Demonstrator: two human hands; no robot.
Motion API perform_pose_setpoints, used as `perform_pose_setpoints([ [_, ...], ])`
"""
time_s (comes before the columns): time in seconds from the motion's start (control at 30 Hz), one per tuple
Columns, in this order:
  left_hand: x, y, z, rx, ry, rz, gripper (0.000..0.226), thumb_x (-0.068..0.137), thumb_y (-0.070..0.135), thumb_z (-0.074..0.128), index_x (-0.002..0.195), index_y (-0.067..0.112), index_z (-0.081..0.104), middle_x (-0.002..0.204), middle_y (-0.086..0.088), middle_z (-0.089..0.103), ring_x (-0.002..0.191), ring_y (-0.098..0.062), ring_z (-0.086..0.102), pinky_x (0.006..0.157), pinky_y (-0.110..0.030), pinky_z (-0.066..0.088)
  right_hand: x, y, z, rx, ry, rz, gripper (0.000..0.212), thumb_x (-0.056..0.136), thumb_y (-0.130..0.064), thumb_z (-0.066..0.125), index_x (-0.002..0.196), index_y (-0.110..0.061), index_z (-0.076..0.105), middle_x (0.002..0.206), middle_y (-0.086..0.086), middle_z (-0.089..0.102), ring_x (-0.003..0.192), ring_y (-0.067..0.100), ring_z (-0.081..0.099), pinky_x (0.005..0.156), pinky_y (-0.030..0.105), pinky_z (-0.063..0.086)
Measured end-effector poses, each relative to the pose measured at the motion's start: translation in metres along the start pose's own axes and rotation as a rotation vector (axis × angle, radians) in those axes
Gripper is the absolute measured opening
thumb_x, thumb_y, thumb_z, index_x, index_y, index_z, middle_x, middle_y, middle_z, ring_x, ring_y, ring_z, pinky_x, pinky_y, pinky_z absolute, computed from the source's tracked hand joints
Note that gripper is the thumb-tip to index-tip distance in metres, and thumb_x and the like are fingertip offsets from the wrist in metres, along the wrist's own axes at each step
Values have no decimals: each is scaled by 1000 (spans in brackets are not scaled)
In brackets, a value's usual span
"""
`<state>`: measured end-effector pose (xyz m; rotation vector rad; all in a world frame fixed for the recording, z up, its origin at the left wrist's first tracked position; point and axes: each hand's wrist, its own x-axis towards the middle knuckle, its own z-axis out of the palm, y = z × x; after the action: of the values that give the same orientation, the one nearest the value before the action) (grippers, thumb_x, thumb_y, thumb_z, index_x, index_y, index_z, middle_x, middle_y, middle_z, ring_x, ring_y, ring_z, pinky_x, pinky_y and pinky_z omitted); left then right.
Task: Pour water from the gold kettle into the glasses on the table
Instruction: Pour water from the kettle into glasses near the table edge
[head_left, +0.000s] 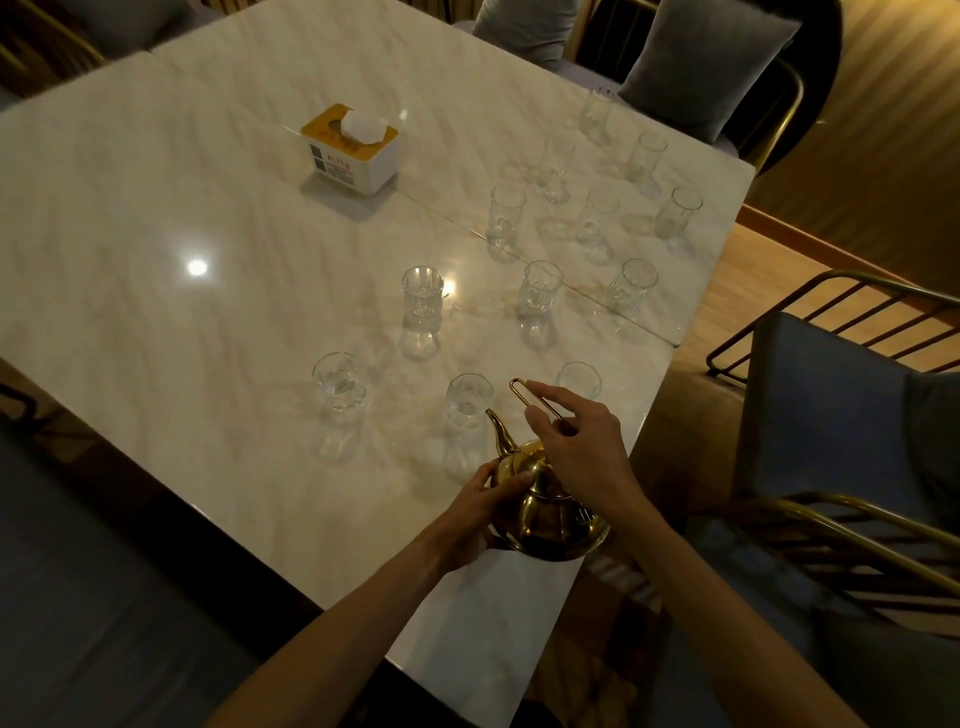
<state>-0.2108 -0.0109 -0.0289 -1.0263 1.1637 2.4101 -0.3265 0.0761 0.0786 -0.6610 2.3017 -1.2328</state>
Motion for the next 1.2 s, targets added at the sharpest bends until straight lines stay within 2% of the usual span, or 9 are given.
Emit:
perform_pose_setpoints([
  [0.27, -1, 0, -4, 4, -7, -16, 86, 73, 49, 81, 146, 33, 36, 136, -6, 55, 119, -32, 59, 83, -50, 58, -2, -2, 2, 7, 7, 6, 36, 97, -27, 64, 133, -34, 63, 106, 2, 70, 59, -7, 47, 68, 12, 41],
  [0.43, -2, 0, -6, 22, -15, -17, 85, 74, 49, 80, 146, 33, 37, 135, -6, 55, 119, -31, 59, 84, -50, 58, -3, 0, 4, 15, 13, 20, 36, 98, -28, 63, 133, -35, 62, 100, -3, 64, 59, -7, 49, 66, 13, 41],
  [0.57, -3, 1, -6, 39, -18, -25, 90, 70, 52, 83, 145, 34, 36, 136, -6, 55, 120, -33, 58, 91, -55, 56, -5, 2, 5, 12, 28, 6, 36, 97, -29, 64, 133, -36, 62, 121, -4, 70, 62, -3, 54, 67, 15, 49],
  [0.7, -4, 2, -7, 47, 0, -8, 84, 78, 45, 81, 148, 35, 34, 138, -6, 53, 121, -33, 57, 94, -59, 54, -11, 0, 4, 25, 58, -4, 37, 97, -29, 64, 133, -38, 62, 136, -10, 61, 81, 4, 64, 79, 20, 58],
  [0.77, -4, 3, -6, 52, 12, 22, 87, 76, 45, 83, 148, 35, 34, 140, -5, 51, 123, -34, 56, 94, -60, 54, -16, 0, 3, 44, 76, -10, 38, 97, -26, 64, 133, -36, 62, 133, -12, 62, 75, 5, 68, 75, 16, 57],
  [0.9, -8, 6, -1, 70, 33, 89, 87, 74, 44, 84, 145, 37, 33, 136, 0, 51, 121, -30, 58, 92, -57, 56, -24, 1, 1, 77, 126, -13, 38, 96, -24, 66, 131, -37, 63, 101, -2, 75, 62, 10, 66, 67, 26, 60],
  [1.03, -10, 10, 2, 92, 69, 183, 82, 79, 37, 82, 145, 37, 34, 137, 2, 51, 111, -21, 62, 68, -34, 62, -30, 4, -4, 133, 159, -28, 39, 95, -22, 66, 132, -34, 63, 92, -13, 75, 65, 17, 70, 70, 36, 64],
  [1.13, -12, 14, 4, 122, 85, 266, 82, 73, 39, 87, 140, 39, 38, 135, 5, 52, 113, -19, 60, 71, -34, 62, -33, 8, -7, 170, 193, -48, 39, 95, -23, 67, 132, -33, 63, 114, 5, 73, 78, 13, 73, 72, 43, 64],
  [1.2, -14, 20, 6, 146, 86, 322, 73, 70, 40, 88, 128, 46, 44, 131, 10, 54, 114, -15, 59, 78, -36, 62, -35, 9, -10, 179, 220, -81, 39, 94, -24, 67, 133, -29, 63, 129, -1, 68, 93, 13, 74, 75, 42, 64],
])
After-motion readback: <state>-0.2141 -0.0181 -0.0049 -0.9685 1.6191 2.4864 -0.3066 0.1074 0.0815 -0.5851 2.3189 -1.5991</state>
